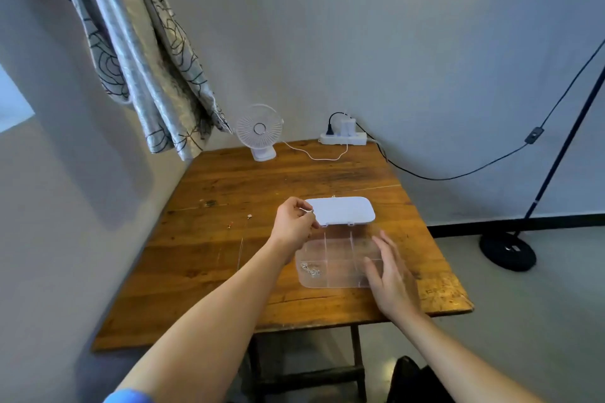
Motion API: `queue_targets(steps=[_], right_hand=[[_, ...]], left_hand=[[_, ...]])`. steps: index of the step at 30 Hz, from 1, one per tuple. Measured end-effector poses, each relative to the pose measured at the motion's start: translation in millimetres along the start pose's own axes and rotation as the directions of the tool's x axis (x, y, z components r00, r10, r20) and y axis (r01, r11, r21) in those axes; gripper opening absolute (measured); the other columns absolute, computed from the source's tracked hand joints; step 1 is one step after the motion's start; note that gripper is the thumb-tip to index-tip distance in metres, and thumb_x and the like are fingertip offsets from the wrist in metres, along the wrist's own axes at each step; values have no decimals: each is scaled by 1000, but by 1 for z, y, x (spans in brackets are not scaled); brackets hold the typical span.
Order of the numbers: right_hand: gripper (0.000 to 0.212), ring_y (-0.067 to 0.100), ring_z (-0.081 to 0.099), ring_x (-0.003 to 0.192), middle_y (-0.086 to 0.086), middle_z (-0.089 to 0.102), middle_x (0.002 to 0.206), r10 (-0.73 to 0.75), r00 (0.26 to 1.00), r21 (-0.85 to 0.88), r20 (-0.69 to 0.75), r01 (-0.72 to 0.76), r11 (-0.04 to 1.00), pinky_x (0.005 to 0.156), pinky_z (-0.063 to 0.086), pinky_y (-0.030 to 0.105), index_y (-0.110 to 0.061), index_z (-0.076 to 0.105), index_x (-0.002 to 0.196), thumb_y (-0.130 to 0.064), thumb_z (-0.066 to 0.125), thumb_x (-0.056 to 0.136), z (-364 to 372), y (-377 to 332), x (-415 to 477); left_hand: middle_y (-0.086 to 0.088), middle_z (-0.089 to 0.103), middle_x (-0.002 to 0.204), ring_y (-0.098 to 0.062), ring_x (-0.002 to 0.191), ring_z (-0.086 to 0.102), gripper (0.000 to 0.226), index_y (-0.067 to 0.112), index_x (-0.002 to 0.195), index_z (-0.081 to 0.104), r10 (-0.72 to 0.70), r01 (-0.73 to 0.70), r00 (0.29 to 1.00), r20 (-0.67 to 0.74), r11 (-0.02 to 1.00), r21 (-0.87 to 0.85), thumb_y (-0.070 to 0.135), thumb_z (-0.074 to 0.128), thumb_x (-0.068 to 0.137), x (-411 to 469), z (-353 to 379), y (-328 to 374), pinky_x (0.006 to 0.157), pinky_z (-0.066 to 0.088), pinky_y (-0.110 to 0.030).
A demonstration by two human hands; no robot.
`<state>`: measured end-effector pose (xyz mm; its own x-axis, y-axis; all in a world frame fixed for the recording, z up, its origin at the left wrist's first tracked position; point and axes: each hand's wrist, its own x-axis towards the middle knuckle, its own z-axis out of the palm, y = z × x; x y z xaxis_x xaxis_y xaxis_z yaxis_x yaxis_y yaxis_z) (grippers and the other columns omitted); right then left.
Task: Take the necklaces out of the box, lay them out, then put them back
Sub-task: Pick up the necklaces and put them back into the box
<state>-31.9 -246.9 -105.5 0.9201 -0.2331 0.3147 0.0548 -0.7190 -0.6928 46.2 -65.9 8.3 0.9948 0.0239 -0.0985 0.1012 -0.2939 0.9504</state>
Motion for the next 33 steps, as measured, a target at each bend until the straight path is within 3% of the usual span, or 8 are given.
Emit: queue_targets(steps=[2,5,10,14,19,25,30,33], right_hand=[[48,16,34,139,-4,31,156,3,1000,1,-1,-3,1000,103,31,28,-22,42,141,-37,50,96,1,0,1],[53,15,36,137,-4,34,154,-7,1000,10,-19,7,1000,102,37,31,-23,44,138,-48,42,92,0,3,2],[52,15,39,135,-3,36,153,-39,998,8,-44,39,999,100,38,29,-20,48,136,-45,43,91,1,5,2],[50,16,40,135,-4,35,154,-24,999,-4,-34,24,1000,101,44,35,-21,48,136,-45,43,91,0,7,1],[40,22,47,129,-3,35,153,-23,1000,-80,10,23,996,93,51,42,-20,51,132,-36,50,95,-4,2,2],[54,31,47,125,7,60,129,-121,993,-392,-17,104,914,95,39,49,-17,57,122,-53,40,85,-10,-39,19],[32,21,57,111,0,62,122,-245,959,-207,141,270,940,80,47,29,-18,60,119,-36,55,93,28,-119,33],[31,12,60,102,-5,61,120,-265,918,-122,295,311,943,76,46,22,-22,59,121,-38,54,94,63,-158,32]], left_hand=[[-11,69,84,-14,65,65,18,10,108,56,12,-14,999,36,998,69,1,52,92,11,10,-8,55,54,-24],[-8,69,97,-17,85,66,21,8,108,64,119,-122,992,30,923,366,0,54,91,25,19,-26,77,57,-30],[-4,70,93,-17,78,61,22,13,96,70,259,-296,954,155,710,639,3,54,85,28,20,-37,65,51,-25],[-5,69,96,-16,80,59,19,10,98,69,336,-335,933,128,683,649,6,55,86,21,10,-37,65,47,-24],[-2,64,102,-13,83,58,17,14,105,64,336,-217,940,-61,724,655,14,58,89,-1,-39,-55,67,52,-24],[1,57,114,-11,101,54,28,16,118,57,282,-34,924,-257,731,682,26,56,92,-37,-124,-115,87,50,-29],[-9,51,129,-23,119,47,46,10,127,49,226,67,926,-301,689,722,42,40,96,-64,-159,-163,100,40,-38],[-11,28,153,-24,142,20,73,9,145,28,112,127,966,-231,574,809,59,15,94,-77,-162,-183,117,15,-40]])
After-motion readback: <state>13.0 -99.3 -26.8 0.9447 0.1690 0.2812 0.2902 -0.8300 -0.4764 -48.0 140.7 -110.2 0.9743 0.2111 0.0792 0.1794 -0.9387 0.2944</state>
